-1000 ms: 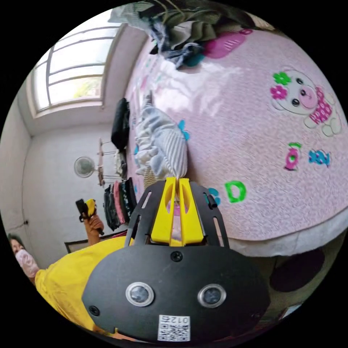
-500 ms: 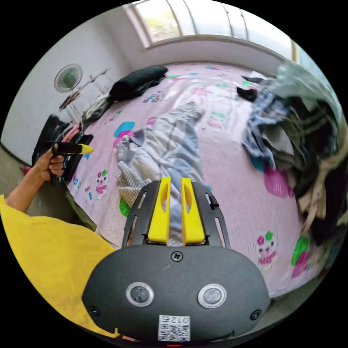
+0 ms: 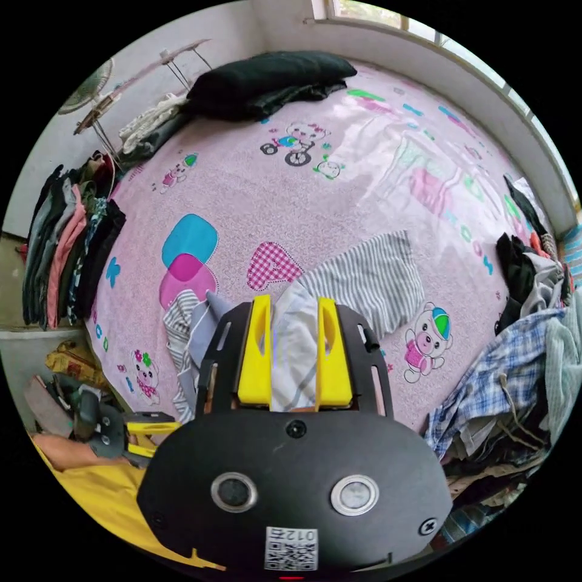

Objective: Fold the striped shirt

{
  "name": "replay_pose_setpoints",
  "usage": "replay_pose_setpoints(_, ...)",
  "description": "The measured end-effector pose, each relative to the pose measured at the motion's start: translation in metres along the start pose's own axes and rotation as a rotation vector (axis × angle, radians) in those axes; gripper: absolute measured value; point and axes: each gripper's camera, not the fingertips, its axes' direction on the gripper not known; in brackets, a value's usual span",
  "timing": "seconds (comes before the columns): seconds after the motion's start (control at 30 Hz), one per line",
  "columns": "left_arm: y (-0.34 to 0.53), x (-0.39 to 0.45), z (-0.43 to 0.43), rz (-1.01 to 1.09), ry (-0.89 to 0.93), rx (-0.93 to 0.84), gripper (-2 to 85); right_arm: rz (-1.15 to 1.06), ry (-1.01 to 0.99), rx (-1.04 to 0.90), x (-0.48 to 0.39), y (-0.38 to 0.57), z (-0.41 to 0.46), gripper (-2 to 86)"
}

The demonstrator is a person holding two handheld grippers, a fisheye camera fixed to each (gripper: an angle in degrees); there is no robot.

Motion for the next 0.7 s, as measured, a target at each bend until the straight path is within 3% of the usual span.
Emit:
replay_pose_setpoints(0.17,-0.019,0.0,0.014,0.006,-0.047,-0.071,3.4,0.039,0.113,-0.141,-0.002,-0.03,0.048,3.0)
replay_pose_setpoints(0.27,-0.016,-0.003,0.002,0.011,-0.007,-0.113,0.9,0.089,0.037,-0.032,0.017,-0.017,0.028,1.6)
replay_pose_setpoints(0.4,0.015,-0.023,-0.065,-0.012,0.117,0.01,0.1,0.283,-0.114,0.161,0.079,0.027,-0.032,1.0)
replay_pose_setpoints(0.53,0.058,-0.037,-0.166,-0.037,0.015,0.19,0.0,0.436,-0.19,0.327,0.132,0.088,-0.093,0.8)
replay_pose_setpoints(0.7,0.128,-0.037,-0.285,-0.061,-0.153,0.36,-0.1,0.647,-0.353,0.501,0.179,0.234,-0.145,0.9)
